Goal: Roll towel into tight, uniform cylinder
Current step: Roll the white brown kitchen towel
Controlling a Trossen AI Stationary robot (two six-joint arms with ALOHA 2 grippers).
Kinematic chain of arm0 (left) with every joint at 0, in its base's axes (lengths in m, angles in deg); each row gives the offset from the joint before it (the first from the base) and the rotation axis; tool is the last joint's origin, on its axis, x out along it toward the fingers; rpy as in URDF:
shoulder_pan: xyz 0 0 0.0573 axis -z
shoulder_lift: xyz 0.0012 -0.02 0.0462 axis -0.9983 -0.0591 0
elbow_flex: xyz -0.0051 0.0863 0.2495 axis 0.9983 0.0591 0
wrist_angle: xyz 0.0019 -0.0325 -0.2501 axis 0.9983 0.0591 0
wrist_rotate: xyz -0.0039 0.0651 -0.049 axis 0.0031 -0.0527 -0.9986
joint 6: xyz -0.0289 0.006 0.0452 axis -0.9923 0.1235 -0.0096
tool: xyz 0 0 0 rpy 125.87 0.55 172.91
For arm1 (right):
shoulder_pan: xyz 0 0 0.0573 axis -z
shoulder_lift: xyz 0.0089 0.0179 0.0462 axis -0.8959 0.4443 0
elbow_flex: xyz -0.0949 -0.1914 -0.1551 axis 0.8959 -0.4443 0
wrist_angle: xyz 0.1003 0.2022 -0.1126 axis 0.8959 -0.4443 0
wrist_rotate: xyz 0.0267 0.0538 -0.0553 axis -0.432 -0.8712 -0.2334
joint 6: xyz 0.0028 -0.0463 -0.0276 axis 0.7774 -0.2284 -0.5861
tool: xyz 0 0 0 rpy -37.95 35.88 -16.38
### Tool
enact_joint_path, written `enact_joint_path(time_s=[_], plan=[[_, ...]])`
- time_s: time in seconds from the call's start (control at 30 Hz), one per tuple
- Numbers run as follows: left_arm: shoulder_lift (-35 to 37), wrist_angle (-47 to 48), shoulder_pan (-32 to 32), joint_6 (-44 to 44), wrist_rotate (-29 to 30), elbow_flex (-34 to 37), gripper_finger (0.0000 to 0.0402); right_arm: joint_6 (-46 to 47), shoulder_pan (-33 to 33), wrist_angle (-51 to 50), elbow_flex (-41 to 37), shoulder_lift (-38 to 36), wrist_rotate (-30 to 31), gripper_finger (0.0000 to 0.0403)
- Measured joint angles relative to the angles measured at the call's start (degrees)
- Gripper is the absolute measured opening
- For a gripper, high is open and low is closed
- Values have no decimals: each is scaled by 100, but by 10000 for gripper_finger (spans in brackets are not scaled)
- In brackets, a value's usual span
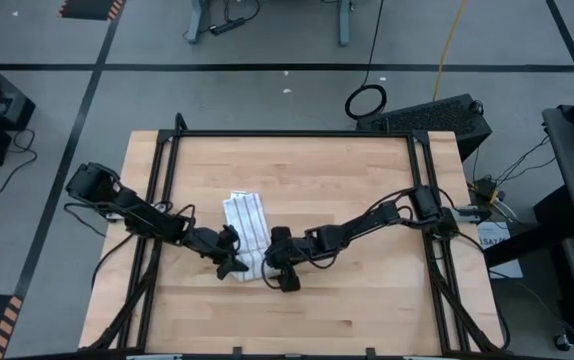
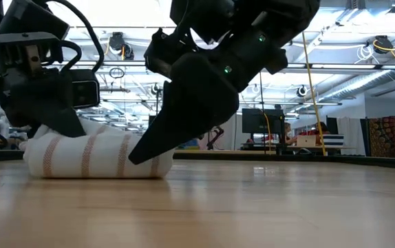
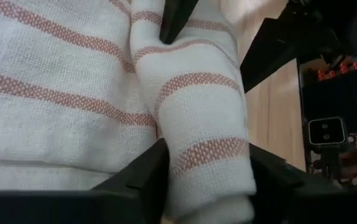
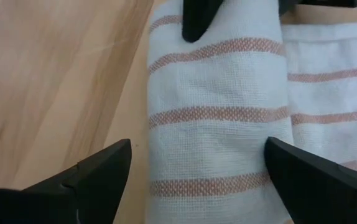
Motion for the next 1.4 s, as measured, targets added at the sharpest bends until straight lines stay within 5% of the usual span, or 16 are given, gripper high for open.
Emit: enact_joint_path(time_s=[0.4, 0.73, 0.87, 1.1, 1.23, 1.4], plan=[[1388, 1303, -127, -328, -1180, -2, 299, 105, 15, -144, 7, 0, -280, 289], [3117, 2996, -114, -307, -1565, -187, 308, 1049, -153, -317, 9, -35, -323, 238], [3541, 3722, 21, -164, -1158, -495, 290, 1340, -288, -392, 65, -35, -480, 222], [3316, 4971, 284, 4, 1620, -701, 236, 2064, -476, -1026, 360, -33, -484, 215], [2847, 5095, -49, 570, 1425, -655, 201, 2387, -638, -1115, 472, -24, -444, 215], [2178, 4023, -327, 2051, 920, -643, 154, 2741, -749, -1115, 537, -17, -439, 215]])
